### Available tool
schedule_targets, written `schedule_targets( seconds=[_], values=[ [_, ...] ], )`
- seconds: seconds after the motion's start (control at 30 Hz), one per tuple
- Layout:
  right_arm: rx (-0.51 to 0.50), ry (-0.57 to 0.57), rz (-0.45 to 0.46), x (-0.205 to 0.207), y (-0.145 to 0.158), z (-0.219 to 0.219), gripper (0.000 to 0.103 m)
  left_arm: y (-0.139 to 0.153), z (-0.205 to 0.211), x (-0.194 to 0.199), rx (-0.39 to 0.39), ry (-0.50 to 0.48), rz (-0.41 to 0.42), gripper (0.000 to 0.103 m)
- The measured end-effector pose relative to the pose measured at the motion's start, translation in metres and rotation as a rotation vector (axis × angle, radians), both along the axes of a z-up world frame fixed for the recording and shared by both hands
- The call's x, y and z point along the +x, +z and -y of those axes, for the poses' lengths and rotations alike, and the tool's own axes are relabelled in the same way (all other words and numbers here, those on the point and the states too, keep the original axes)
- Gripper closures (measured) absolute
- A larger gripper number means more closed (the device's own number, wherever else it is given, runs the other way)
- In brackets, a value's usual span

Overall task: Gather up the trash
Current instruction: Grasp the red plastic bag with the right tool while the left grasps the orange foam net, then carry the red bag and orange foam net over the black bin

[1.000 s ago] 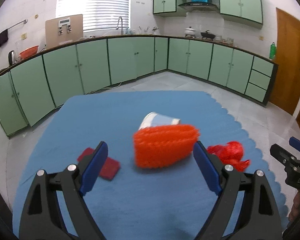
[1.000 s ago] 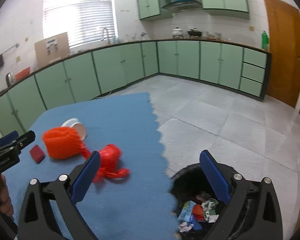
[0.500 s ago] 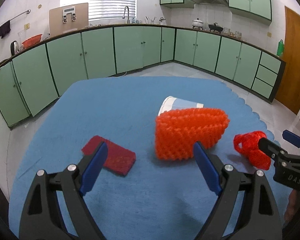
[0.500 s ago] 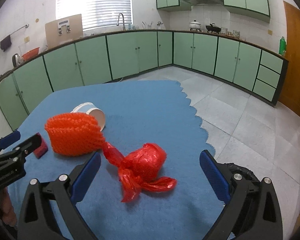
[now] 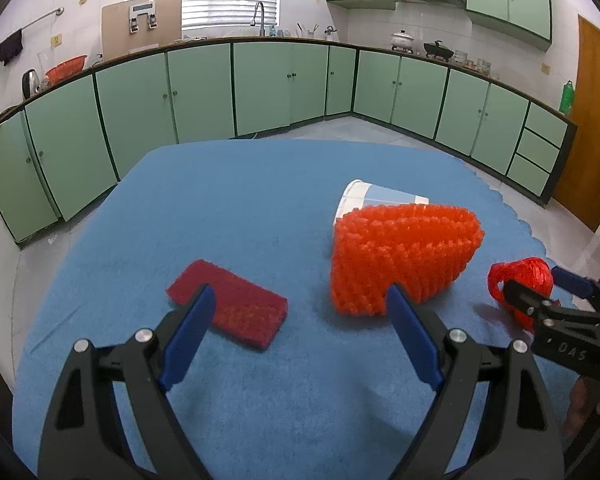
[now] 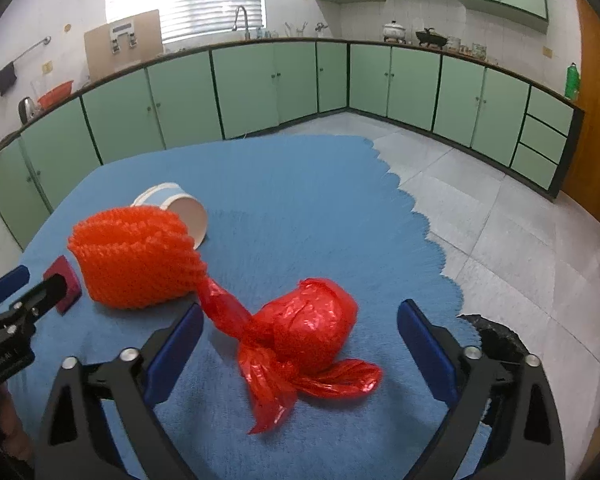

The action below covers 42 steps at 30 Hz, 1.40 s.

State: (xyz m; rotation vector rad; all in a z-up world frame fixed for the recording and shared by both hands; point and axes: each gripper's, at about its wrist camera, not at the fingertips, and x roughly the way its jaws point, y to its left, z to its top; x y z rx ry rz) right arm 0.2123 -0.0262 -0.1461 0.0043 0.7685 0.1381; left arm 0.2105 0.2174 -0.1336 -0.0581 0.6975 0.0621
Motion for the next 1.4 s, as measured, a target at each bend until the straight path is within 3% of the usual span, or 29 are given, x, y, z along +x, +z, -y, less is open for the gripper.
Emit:
schedule_targets(
  seconds=[0.33,0.47,0.8,0.83,0.9,0.97,1.0,1.1,1.4],
  values=[
    [0.064,0.038,-0.074,0.008,-0.011,0.005,0.060,-0.003,0.011,0.012,-0.017,-0.047,-0.009,0.019],
    [0.028,0.044,-0.058,0.005,-0.008,0.008,0.067,-0.004,0.018,0.017,-0.029,-0.067,-0.011,0.019],
    [0.036,-0.014,-0.028,-0.006,0.002,0.034,0.067,-0.013,0.033,0.046,-0.048,-0.107,-0.039,0.020],
    [0.041,-0.015,-0.027,-0.007,0.003,0.036,0.067,-0.014,0.034,0.048,-0.054,-0.112,-0.042,0.023],
    [0.041,-0.017,-0.026,-0.007,0.004,0.039,0.067,-0.015,0.035,0.051,-0.076,-0.127,-0.055,0.043],
    [0.041,-0.023,-0.026,-0.009,0.005,0.042,0.067,-0.015,0.037,0.052,-0.092,-0.137,-0.057,0.052],
    [0.042,-0.024,-0.027,-0.009,0.005,0.041,0.067,-0.015,0.038,0.051,-0.096,-0.142,-0.056,0.064],
    [0.048,-0.031,-0.029,-0.009,0.005,0.044,0.067,-0.015,0.042,0.047,-0.106,-0.159,-0.062,0.082],
    [0.061,-0.045,-0.013,-0.016,0.012,0.042,0.066,-0.001,0.054,0.012,-0.114,-0.150,-0.031,0.087]
  ],
)
